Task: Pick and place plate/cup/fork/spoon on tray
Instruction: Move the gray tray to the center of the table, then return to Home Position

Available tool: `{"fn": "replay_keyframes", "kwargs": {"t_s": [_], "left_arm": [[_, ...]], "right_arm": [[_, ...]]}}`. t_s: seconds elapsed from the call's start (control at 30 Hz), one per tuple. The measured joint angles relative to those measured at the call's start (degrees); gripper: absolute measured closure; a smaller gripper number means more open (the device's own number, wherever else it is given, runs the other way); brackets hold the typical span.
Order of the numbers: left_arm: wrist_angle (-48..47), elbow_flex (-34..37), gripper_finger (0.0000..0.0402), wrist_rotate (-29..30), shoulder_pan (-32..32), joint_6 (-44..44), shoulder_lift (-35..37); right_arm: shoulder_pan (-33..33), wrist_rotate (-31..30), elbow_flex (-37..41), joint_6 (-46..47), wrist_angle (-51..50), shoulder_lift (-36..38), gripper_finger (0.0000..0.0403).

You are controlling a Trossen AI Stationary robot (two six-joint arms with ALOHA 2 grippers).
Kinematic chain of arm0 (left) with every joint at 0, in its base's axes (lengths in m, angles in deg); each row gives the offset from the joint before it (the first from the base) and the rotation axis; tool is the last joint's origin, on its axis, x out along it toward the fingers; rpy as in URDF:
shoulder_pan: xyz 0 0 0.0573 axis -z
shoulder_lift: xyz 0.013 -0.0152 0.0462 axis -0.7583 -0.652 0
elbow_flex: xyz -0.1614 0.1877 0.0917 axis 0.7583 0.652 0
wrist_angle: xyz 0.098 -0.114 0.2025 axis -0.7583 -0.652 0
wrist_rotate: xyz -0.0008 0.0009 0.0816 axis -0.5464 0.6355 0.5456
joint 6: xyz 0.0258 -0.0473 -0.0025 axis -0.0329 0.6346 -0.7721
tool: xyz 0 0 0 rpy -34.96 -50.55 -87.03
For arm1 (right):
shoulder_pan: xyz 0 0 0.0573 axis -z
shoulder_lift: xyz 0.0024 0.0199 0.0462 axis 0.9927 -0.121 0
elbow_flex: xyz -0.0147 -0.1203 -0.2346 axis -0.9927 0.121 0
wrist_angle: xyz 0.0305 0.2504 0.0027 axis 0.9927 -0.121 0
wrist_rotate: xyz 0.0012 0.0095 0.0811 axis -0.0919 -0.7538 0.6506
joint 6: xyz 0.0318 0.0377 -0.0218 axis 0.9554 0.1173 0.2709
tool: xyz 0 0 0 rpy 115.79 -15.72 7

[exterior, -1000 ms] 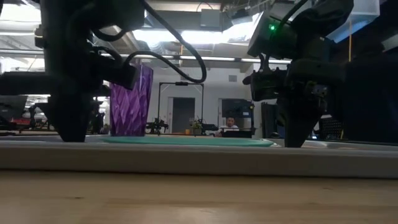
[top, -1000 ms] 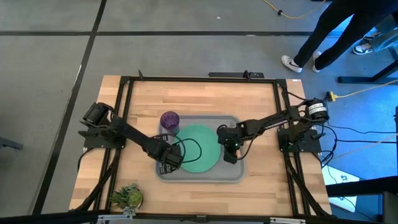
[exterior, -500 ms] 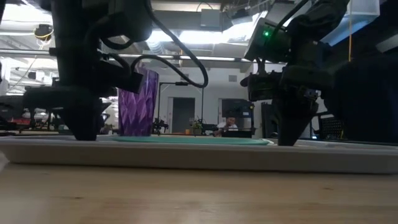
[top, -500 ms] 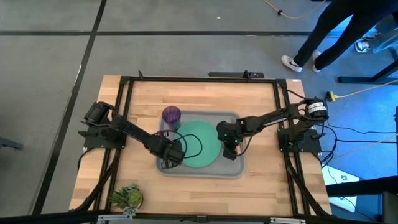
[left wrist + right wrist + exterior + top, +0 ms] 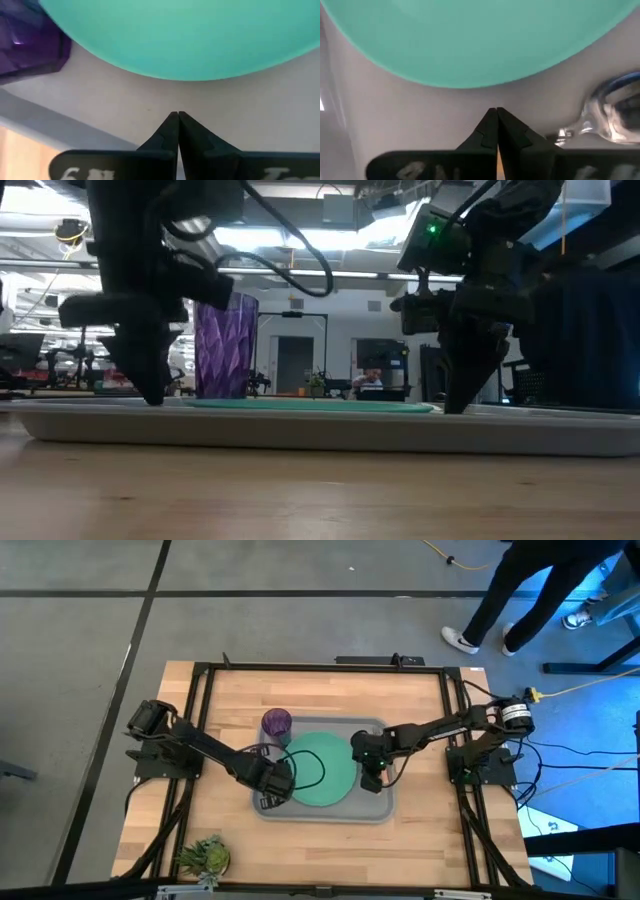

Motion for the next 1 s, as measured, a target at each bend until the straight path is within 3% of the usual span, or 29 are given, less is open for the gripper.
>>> {"fn": "replay_keyframes", "kwargs": {"t_s": [0.27,0.5,0.73,1.0], "left_arm": [[-1.3,-0.1,0.0401,-1.71,1.42,3.67,3.83],[-5.75,-3.85,0.0401,-0.45,4.21,6.34,9.18],[-13.27,-10.18,0.0401,7.61,6.77,9.09,14.9],[-17.19,-17.3,0.0401,18.39,9.83,8.74,24.04]], "right_arm": [[-1.42,0.7,-0.11,0.7,-5.22,3.77,0.04],[-3.45,0.66,-2.21,3.28,-5.71,13.81,0.04],[-4.91,-3.66,-7.22,3.15,-6.12,24.65,0.04],[-6.67,-11.22,-17.62,-2.13,-14.42,33.37,0.04]]}}
